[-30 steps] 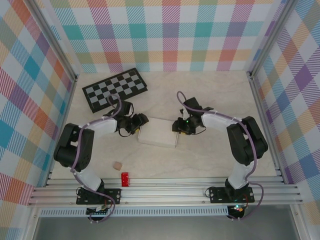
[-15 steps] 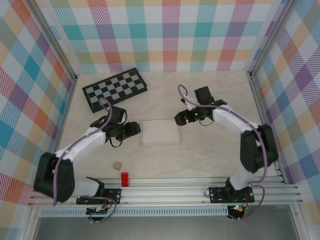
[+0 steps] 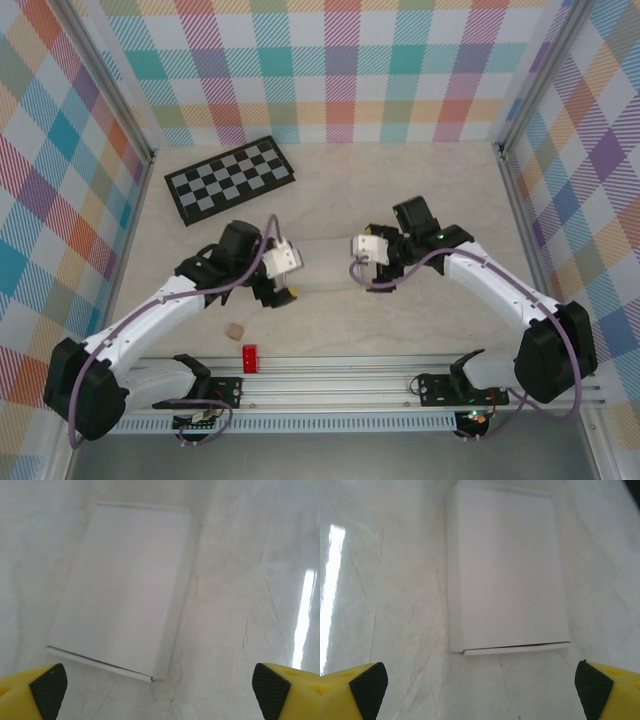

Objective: Fold the paper box

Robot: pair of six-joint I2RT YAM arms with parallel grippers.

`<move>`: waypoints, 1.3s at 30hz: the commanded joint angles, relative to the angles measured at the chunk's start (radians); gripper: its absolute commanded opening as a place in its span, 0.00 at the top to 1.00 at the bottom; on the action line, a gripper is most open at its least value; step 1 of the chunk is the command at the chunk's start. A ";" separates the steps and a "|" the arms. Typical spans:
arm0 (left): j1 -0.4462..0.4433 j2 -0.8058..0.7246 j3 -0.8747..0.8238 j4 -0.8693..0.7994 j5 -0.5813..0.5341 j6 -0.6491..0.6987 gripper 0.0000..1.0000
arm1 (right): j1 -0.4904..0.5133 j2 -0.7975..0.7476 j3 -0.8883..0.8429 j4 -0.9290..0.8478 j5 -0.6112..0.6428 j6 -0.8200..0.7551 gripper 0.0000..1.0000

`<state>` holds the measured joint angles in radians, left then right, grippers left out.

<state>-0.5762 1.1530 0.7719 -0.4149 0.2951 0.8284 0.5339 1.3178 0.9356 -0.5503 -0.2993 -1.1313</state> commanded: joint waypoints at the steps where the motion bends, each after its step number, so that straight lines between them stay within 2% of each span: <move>1: -0.028 0.063 -0.050 0.162 -0.042 0.261 0.00 | 0.051 0.017 -0.101 0.146 0.093 -0.202 0.00; 6: -0.031 0.110 -0.122 0.338 -0.168 0.281 0.00 | 0.070 0.068 -0.126 0.278 0.170 -0.194 0.00; 15: -0.031 0.195 -0.172 0.464 -0.218 0.278 0.00 | 0.104 0.229 -0.098 0.463 0.322 -0.070 0.00; 26: -0.031 0.302 -0.147 0.414 -0.185 0.342 0.03 | 0.106 0.299 -0.110 0.542 0.325 -0.065 0.00; 31: -0.031 0.322 -0.137 0.381 -0.204 0.379 0.10 | 0.109 0.322 -0.116 0.523 0.279 -0.103 0.00; 35: -0.031 0.346 -0.128 0.350 -0.206 0.408 0.31 | 0.112 0.337 -0.111 0.530 0.273 -0.105 0.00; 39: -0.031 0.361 -0.126 0.347 -0.211 0.423 0.38 | 0.112 0.337 -0.110 0.535 0.275 -0.108 0.00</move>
<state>-0.6064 1.4872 0.6384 -0.0193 0.0853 1.2224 0.6369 1.6363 0.8120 -0.0345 0.0109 -1.2205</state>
